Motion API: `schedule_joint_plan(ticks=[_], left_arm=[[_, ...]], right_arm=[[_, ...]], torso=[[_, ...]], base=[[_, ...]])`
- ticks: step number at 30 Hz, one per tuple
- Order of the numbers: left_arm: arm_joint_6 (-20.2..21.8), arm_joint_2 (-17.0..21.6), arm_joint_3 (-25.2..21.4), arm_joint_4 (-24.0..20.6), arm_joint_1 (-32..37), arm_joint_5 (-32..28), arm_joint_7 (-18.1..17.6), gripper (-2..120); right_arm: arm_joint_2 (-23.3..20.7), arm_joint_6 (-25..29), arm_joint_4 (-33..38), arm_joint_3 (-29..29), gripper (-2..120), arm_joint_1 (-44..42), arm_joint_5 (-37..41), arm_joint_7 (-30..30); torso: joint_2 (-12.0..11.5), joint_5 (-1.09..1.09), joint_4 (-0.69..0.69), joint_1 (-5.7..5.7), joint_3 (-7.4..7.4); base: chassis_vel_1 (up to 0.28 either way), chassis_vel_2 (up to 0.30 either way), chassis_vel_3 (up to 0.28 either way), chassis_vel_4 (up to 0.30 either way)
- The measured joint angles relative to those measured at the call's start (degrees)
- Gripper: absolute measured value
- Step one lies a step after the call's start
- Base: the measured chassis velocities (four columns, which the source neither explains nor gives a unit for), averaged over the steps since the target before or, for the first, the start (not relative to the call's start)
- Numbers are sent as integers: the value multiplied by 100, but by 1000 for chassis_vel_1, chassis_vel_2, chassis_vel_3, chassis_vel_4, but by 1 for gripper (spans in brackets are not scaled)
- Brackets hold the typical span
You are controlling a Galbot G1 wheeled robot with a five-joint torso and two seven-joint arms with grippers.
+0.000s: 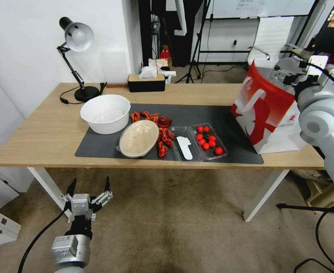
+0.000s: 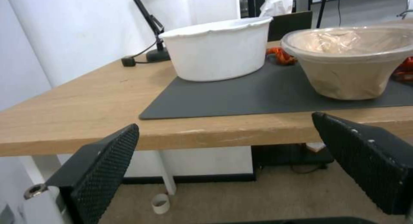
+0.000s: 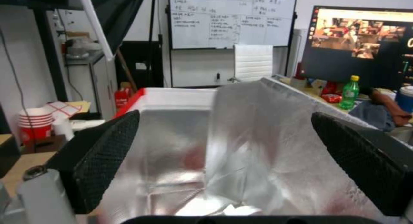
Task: Pick up the trash from the table and place it into the takeout bag.
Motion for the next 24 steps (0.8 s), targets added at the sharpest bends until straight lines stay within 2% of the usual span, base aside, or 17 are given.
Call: schedule_joint_plan(ticks=[7, 10, 13, 21, 23, 24], left_arm=[[2, -16, 11, 0, -40, 0, 0, 100], [2, -25, 13, 25, -51, 20, 0, 100], [1, -33, 19, 32, -52, 25, 0, 100], [-31, -65, 47, 52, -50, 54, 4, 100], [-53, -66, 49, 61, -42, 58, 6, 100], [-66, -65, 50, 64, -35, 59, 7, 100]], right_arm=[[3, 2, 502, 101, 100, -331, -10, -253], [-16, 3, 885, 176, 100, -609, -56, -742], [-16, 3, 976, 199, 100, -712, -81, -862], [123, 185, 1515, 558, 100, -1745, -414, -1372], [257, 1032, 1701, 622, 100, -2204, -637, -1522], [493, 1977, 1891, 626, 100, -2654, -956, -1597]], torso=[[0, 0, -1, 0, 0], [0, 0, 0, 0, 0], [0, 0, 0, 0, 0], [0, 0, 0, 0, 0], [0, 1, -1, 0, 0], [0, -1, 1, 0, -1]], base=[[0, 0, 0, 0], [0, 0, 0, 0], [0, 0, 0, 0], [0, 0, 0, 0], [0, 0, 0, 0], [0, 0, 0, 0]])
